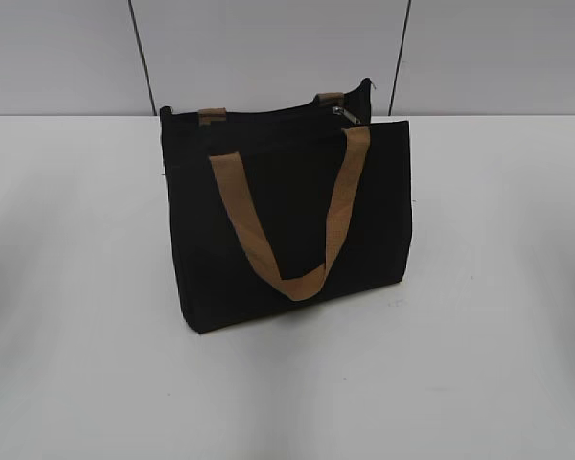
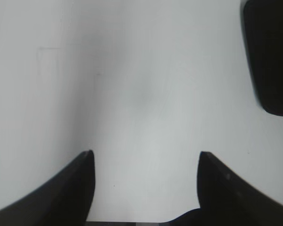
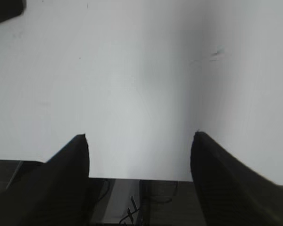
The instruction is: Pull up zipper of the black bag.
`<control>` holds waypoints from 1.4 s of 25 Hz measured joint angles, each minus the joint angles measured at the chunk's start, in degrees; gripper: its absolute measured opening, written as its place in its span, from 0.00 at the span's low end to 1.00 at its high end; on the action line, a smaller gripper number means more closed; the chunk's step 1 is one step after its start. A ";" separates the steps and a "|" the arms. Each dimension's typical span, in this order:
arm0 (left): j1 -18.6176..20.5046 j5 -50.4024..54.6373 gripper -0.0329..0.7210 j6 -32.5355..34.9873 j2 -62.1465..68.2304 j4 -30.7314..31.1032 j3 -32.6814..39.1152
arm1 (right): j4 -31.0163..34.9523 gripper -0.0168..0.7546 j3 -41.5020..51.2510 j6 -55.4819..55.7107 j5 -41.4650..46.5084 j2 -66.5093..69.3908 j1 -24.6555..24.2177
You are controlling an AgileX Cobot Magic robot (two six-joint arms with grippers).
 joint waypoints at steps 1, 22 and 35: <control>0.00 0.14 0.72 0.00 -2.23 0.00 1.28 | 0.50 0.70 2.16 -0.27 0.11 -3.02 0.00; 0.00 -18.44 0.72 4.20 -45.54 0.64 29.94 | 4.42 0.70 29.31 -3.97 0.98 -69.64 0.00; 0.00 -27.20 0.72 5.94 -62.11 -5.69 38.21 | 5.80 0.70 29.64 -8.45 -1.89 -73.80 0.00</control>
